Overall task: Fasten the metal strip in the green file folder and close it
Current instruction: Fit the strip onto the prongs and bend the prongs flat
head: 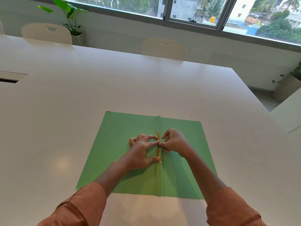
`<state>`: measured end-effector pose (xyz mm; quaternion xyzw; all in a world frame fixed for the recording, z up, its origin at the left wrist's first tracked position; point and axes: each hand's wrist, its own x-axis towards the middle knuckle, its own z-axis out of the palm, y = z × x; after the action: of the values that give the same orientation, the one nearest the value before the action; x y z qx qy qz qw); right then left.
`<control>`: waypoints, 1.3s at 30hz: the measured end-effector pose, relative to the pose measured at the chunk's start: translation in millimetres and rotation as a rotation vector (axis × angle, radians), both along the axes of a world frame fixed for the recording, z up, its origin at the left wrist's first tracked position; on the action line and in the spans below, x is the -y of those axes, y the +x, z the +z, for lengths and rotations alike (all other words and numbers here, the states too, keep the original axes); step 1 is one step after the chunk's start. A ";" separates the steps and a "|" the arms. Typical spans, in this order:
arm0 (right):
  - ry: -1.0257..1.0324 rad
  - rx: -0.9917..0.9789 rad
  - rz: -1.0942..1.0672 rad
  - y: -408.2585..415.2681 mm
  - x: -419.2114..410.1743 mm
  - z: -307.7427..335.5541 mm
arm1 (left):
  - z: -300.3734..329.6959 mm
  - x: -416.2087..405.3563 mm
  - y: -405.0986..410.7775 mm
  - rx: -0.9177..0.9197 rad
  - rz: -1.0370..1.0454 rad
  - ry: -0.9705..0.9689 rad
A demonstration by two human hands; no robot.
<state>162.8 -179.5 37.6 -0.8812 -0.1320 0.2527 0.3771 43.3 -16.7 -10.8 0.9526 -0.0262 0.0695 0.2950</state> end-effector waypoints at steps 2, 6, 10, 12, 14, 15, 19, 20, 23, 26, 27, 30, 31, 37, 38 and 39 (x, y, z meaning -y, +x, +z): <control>0.030 -0.034 -0.029 -0.8 1.8 -3.1 | 0.1 2.2 0.1 0.014 -0.001 0.036; 0.083 -0.071 -0.049 -1.2 7.0 -5.4 | 4.2 5.2 -0.6 -0.031 -0.023 0.068; 0.111 -0.032 -0.041 2.3 10.5 -1.0 | 9.5 6.5 0.2 -0.064 -0.039 0.208; 0.126 0.088 -0.058 4.3 6.8 2.0 | 12.3 8.0 1.0 -0.068 -0.052 0.297; 0.142 0.180 -0.031 4.3 -0.5 5.5 | 15.2 10.1 1.5 -0.066 -0.064 0.359; 0.150 0.198 -0.012 4.2 -4.7 6.8 | 16.7 10.7 1.8 -0.059 -0.069 0.379; 0.134 0.242 0.035 8.9 -13.8 7.6 | 22.7 12.4 2.0 -0.034 -0.090 0.447; 0.127 0.247 0.045 11.0 -13.7 7.9 | 23.1 12.7 1.7 -0.034 -0.095 0.456; 0.131 0.198 0.045 18.3 -6.5 8.1 | 22.9 13.2 1.0 -0.041 -0.101 0.465; 0.102 0.143 0.066 26.0 2.3 9.3 | 22.6 13.7 0.5 -0.049 -0.105 0.481; 0.081 0.135 0.074 28.4 3.9 9.5 | 22.6 14.2 0.7 -0.049 -0.106 0.491; 0.016 0.146 0.092 35.7 2.9 9.9 | 23.1 16.6 1.5 -0.051 -0.106 0.511; -0.003 0.158 0.105 37.3 1.5 10.2 | 23.6 17.3 1.7 -0.053 -0.106 0.513; -0.147 0.261 0.223 44.0 -10.3 13.5 | 25.6 21.7 0.3 -0.067 -0.090 0.509; -0.165 0.276 0.244 45.1 -12.8 14.1 | 26.0 22.1 0.1 -0.071 -0.090 0.508; -0.182 0.290 0.266 45.6 -15.2 14.7 | 26.5 22.7 0.1 -0.074 -0.090 0.506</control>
<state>208.4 -164.3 52.3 -0.9136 -0.2766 0.1815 0.2363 43.4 -39.3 15.6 0.9959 -0.0742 0.0124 0.0508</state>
